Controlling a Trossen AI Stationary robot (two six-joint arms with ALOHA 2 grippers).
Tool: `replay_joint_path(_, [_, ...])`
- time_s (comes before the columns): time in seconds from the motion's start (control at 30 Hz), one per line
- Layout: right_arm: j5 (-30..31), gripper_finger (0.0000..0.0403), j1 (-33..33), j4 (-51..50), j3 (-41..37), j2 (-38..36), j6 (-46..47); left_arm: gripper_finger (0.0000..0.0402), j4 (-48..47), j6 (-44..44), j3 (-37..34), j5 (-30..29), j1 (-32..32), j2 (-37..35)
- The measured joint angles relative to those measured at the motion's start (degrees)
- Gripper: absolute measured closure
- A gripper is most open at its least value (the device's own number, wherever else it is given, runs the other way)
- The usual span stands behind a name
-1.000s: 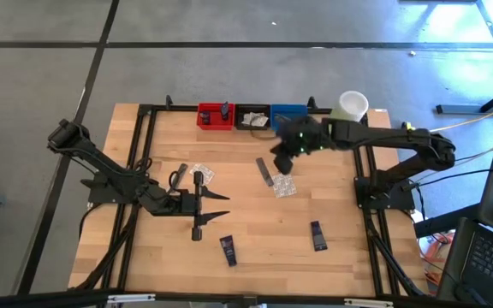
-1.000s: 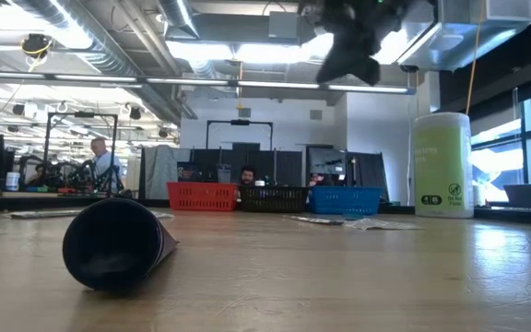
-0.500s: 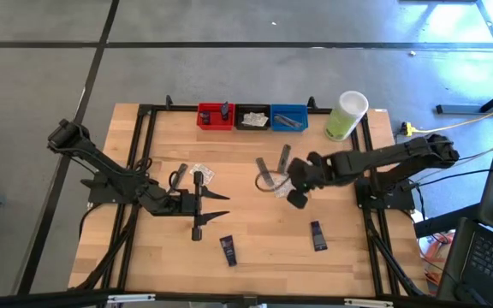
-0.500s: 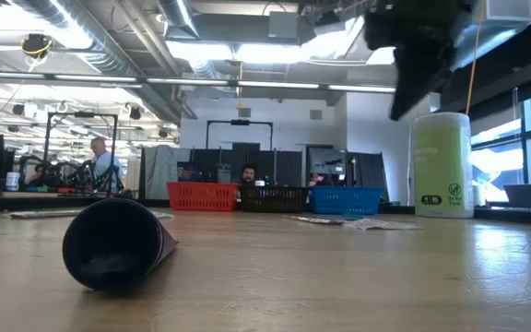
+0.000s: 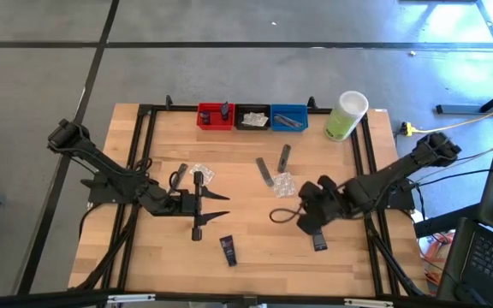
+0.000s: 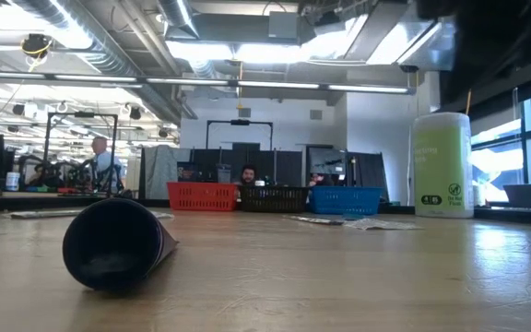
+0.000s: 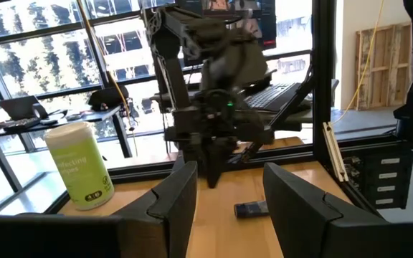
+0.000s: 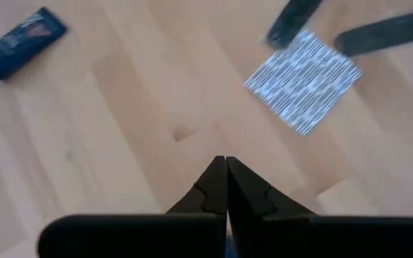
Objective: Pick & Place Travel size toiletries
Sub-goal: Put the black comb into the blue bin
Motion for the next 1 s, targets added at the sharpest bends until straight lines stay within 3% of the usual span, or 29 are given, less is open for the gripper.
replay_joint_path(0.5, [4.43,0.0393,18.24,-0.14,0.01,0.02,23.48,0.0242,-0.03,0.0,0.0,0.0,0.0,0.0])
replay_joint_path(1.0, [15.74,0.0394,29.04,-0.3,0.04,0.61,43.19,0.024,-2.13,-2.01,0.0,0.01,0.0,-0.03])
